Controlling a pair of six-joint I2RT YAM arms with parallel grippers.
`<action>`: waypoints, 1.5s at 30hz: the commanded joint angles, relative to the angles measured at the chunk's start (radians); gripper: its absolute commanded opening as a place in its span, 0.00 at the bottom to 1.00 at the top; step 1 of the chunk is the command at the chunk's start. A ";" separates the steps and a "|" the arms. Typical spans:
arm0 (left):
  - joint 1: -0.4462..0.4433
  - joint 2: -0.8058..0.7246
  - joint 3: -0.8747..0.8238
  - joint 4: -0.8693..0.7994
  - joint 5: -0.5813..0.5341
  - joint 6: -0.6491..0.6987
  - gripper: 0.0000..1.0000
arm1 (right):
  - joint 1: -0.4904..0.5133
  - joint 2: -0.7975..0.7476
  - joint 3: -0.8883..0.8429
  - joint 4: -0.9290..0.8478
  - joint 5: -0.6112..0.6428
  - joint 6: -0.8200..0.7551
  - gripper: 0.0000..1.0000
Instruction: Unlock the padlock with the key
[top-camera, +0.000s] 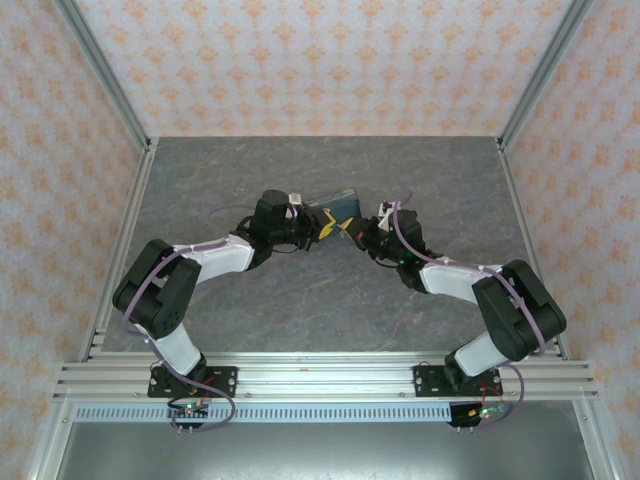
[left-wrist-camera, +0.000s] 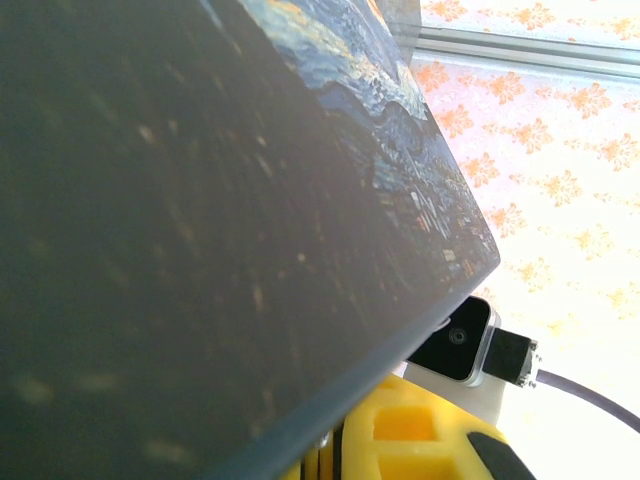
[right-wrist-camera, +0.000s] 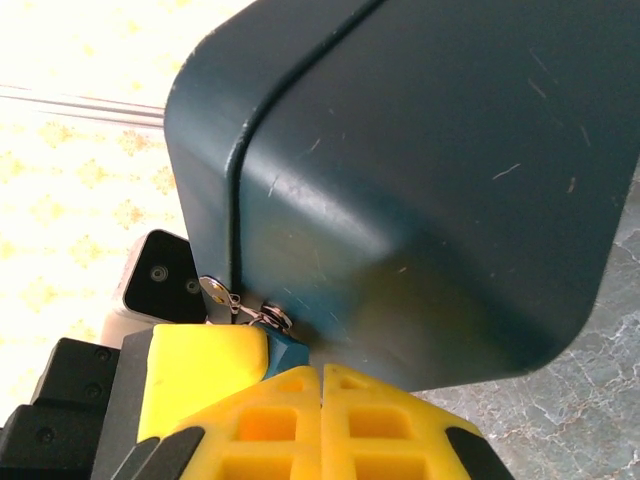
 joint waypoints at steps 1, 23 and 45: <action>-0.035 -0.055 0.043 0.112 0.127 -0.032 0.00 | -0.001 0.027 0.004 -0.034 0.021 -0.055 0.00; -0.035 -0.066 0.019 0.255 0.118 -0.071 0.00 | -0.006 -0.003 -0.108 0.125 -0.012 0.094 0.00; -0.035 -0.063 -0.008 0.286 0.121 -0.065 0.00 | 0.010 0.044 -0.007 0.204 -0.103 0.205 0.00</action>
